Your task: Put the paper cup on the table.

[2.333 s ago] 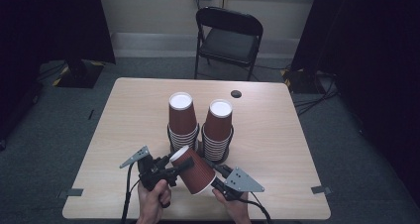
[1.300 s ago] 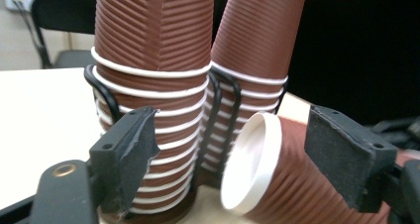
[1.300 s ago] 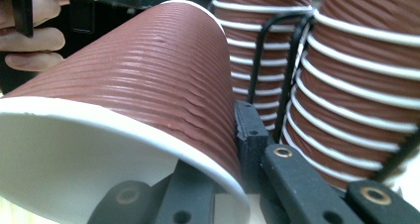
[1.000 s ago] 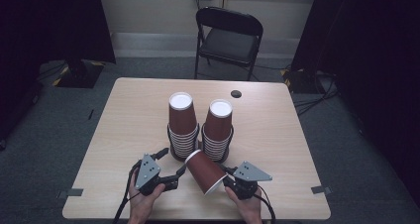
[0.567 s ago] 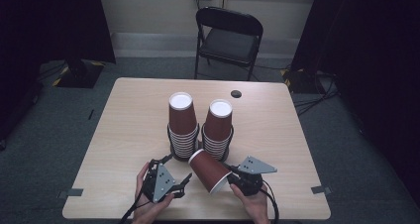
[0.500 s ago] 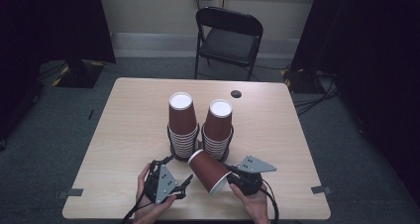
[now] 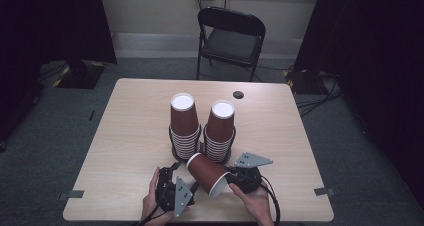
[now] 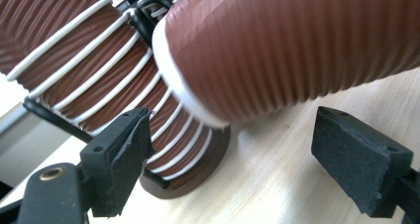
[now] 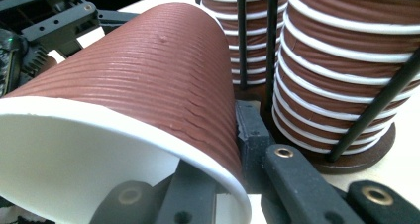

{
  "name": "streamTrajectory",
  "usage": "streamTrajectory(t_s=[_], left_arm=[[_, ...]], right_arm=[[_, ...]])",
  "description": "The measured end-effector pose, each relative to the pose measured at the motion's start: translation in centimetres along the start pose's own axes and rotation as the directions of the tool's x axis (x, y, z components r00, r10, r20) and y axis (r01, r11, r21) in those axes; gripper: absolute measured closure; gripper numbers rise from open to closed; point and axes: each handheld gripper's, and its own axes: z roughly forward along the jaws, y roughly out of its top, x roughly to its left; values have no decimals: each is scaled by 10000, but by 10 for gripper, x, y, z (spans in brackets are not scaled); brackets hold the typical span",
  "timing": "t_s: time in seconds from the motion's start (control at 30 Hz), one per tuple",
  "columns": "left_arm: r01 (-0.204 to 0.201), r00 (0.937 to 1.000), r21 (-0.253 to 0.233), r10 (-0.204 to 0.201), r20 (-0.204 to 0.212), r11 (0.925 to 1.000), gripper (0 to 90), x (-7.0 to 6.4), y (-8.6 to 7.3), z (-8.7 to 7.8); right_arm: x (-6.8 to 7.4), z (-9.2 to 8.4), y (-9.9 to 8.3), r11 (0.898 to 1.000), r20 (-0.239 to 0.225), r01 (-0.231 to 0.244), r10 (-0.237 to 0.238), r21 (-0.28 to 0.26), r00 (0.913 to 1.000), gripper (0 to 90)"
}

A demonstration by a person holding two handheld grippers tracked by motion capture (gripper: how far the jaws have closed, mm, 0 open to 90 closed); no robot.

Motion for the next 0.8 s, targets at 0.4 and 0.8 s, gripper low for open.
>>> streamTrajectory(t_s=[0.4, 0.8], left_arm=[[-1419, 9874, 93, 1422, -700, 9898, 148, -6, 4, 4], [-2561, 9600, 176, 2564, -1122, 9665, 89, -12, 9, 3]], right_arm=[[2, 9, 10, 9975, -253, -216, 234, 675, 9994, 858], [4, 15, 17, 9937, -556, -256, 319, 1094, 9979, 858]])
